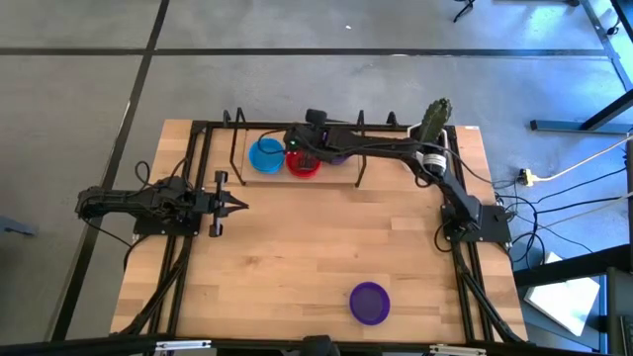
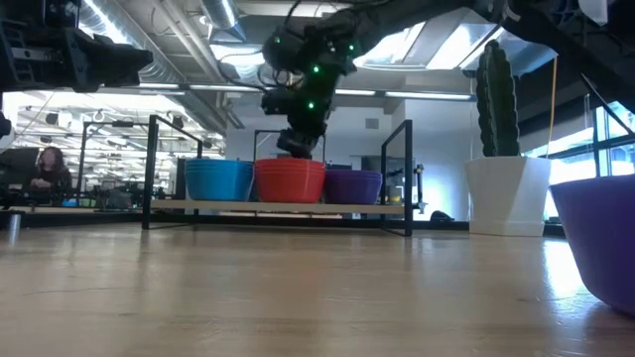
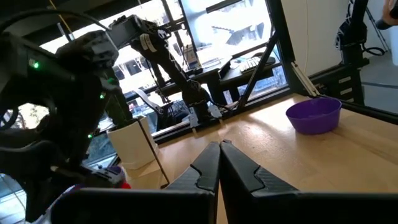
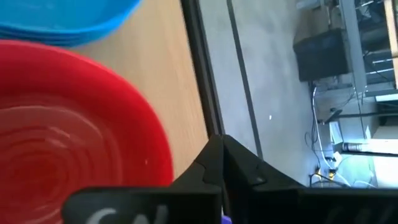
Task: Pick & Place Mini bowls
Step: Stack the violet bowl on top of the violet bowls on the shelf
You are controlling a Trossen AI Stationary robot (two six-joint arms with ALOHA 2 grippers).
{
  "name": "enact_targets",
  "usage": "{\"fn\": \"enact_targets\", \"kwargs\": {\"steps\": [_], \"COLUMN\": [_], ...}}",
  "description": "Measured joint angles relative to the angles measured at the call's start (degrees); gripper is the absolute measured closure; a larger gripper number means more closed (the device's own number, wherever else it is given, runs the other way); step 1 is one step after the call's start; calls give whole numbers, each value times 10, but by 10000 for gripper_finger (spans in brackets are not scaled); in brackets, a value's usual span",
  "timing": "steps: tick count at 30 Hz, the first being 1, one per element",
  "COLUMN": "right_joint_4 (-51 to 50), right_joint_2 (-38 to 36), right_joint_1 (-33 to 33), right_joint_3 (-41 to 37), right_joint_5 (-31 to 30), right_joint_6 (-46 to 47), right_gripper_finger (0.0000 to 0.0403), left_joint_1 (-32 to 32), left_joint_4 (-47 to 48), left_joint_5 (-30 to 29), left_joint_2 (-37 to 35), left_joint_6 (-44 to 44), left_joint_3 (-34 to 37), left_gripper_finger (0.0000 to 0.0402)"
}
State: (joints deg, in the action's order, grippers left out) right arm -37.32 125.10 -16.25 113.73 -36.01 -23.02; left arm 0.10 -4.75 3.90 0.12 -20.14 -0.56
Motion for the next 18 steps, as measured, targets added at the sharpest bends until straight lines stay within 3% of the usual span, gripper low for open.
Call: {"fn": "enact_targets", "kwargs": {"steps": [10, 15, 18], "right_joint_4": [58, 73, 73], "right_joint_2": [-25, -100, -170], "right_joint_1": [20, 58, 79], "right_joint_3": [-12, -12, -12], "right_joint_5": [1, 80, 91], "right_joint_6": [-57, -64, -59], "right_gripper_finger": [401, 401, 402], "left_joint_1": [0, 0, 0], "left_joint_4": [1, 3, 4], "left_joint_5": [0, 0, 0], "left_joint_2": [0, 0, 0], "left_joint_6": [-2, -2, -2], "left_joint_3": [0, 0, 0], "left_gripper_finger": [398, 395, 394]}}
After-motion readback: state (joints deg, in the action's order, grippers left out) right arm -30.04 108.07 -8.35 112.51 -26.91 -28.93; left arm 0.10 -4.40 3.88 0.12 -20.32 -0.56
